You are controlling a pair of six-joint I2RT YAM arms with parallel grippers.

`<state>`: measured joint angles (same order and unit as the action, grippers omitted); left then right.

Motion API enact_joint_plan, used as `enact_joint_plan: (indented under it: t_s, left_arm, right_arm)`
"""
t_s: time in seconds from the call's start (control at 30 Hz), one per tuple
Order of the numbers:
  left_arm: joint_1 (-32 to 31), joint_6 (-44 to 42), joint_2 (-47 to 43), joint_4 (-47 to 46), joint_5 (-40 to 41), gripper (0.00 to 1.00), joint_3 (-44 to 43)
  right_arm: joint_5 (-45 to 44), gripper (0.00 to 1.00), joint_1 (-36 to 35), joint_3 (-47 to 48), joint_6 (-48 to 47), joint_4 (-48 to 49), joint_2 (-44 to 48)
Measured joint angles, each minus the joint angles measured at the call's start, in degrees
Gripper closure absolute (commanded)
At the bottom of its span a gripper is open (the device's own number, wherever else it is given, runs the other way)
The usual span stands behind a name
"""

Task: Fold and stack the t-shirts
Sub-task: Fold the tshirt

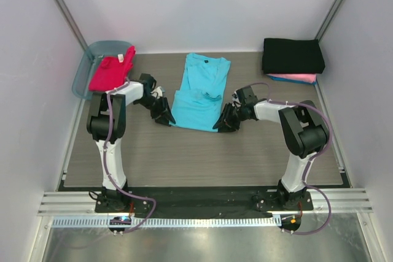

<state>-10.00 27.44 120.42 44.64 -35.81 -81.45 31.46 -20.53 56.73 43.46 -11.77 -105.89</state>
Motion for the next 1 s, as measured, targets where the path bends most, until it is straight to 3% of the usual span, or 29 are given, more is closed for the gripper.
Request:
enact_joint_plan:
  t_s: [0.17,0.23,0.3,0.37,0.4,0.67,1.0]
  left_arm:
    - [0.0,-0.3,0.1,0.0,0.2,0.71,0.0]
    - [0.0,-0.5,0.1,-0.1,0.3,0.77,0.0]
    - [-0.1,-0.7,0.1,-0.2,0.5,0.87,0.1]
    - [-0.2,-0.7,0.1,-0.3,0.7,0.90,0.3]
    - [-0.2,-0.8,0.1,-0.5,0.7,0.98,0.5]
    - [-2.1,-0.3,-3.3,-1.8,-0.2,1.00,5.4]
    - [-9.9,1.2,-18.2,-2.6,-0.2,1.00,12.3]
  right_arm:
    - [0.2,0.73,0.0,-0.4,0.3,0.6,-0.3]
    - [0.2,0.76,-0.1,-0.7,0.4,1.1,-0.3]
    - [0.4,0.89,-0.1,-1.1,0.5,1.7,-0.4]
    - [0.5,0.96,-0.1,-1.4,0.6,2.0,-0.5]
    - [0.6,0.98,-0.1,-1.5,0.6,2.1,-0.5]
    - [3.5,0.99,1.6,-1.8,-1.6,-0.4,0.6]
    - [7.6,0.99,4.9,-3.1,-6.1,-7.6,8.8]
